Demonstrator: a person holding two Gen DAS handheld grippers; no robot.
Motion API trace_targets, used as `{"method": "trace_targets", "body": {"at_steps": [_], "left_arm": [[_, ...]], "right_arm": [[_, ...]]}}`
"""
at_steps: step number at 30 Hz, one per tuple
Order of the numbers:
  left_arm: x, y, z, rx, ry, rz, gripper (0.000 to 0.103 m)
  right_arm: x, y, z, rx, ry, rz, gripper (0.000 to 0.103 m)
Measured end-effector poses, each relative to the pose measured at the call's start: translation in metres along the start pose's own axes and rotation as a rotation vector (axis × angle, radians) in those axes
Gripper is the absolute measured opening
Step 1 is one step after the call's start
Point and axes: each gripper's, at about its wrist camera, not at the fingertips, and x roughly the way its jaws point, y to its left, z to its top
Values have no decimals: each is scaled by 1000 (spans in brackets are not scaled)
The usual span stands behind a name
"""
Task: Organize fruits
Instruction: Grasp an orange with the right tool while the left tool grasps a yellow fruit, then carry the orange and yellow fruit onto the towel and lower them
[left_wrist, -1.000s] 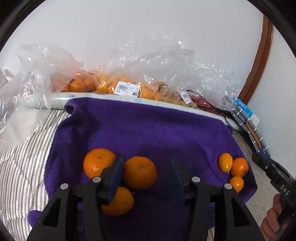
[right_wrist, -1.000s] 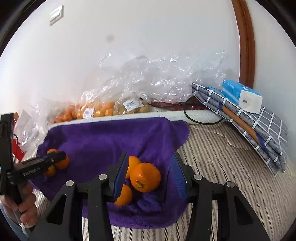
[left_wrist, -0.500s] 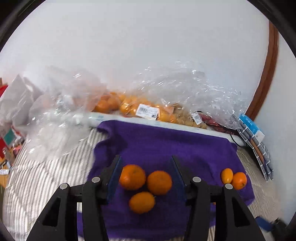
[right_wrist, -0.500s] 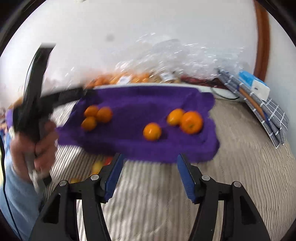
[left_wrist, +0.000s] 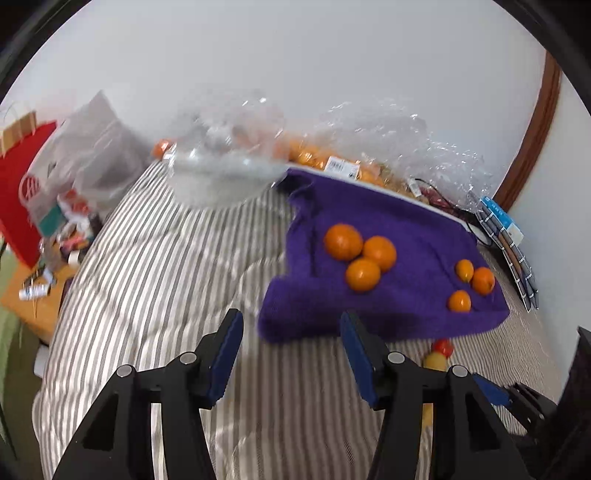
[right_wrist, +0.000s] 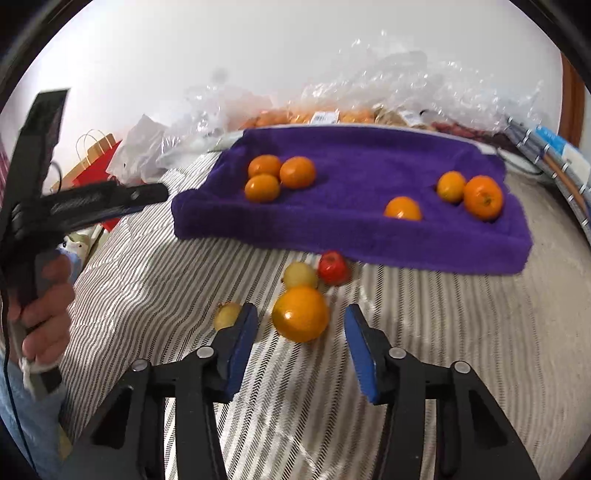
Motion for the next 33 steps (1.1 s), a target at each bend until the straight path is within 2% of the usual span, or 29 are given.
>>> {"method": "trace_targets", "body": {"at_steps": [1,3,6,9,13,16,20,22,23,25,27,33], "left_arm": [[-2,2,-5,-12,4,-12,52],[-4,2,-12,-24,18,-39,52],[-7,-8,-20,7,35,-75,51],[-6,-29,-29,69,45,-91,51],[0,-58,-43,139,75,-127,51],[6,-74,-52,159,108,-160,51],[15,-91,-62,173,143,-170,51],[21,-98,-67,173,156,-163,38],[23,-100,-69,176,167,-163,27],[23,-104,-72,180,159,-148,27],[19,-107,-70,184,158,-162,27],[-1,-105,-55,152,90,-134,27]], "right_arm": [[5,1,0,4,12,1,46],[11,-3,1,14,25,-8,36],[11,-10,1,53,22,10,36],[-5,-18,-1,60,-25,-4,36],[-30,-38,-6,82,-64,-46,36],[-50,-57,-14,101,-91,-99,36],[-68,-77,-28,136,-99,-128,36],[-75,-85,-36,151,-101,-134,36],[-76,-87,-38,154,-102,-138,36],[-81,-91,-43,160,-105,-155,36],[-86,-96,-47,167,-113,-164,36],[-92,-102,-50,191,-129,-149,36]]}}
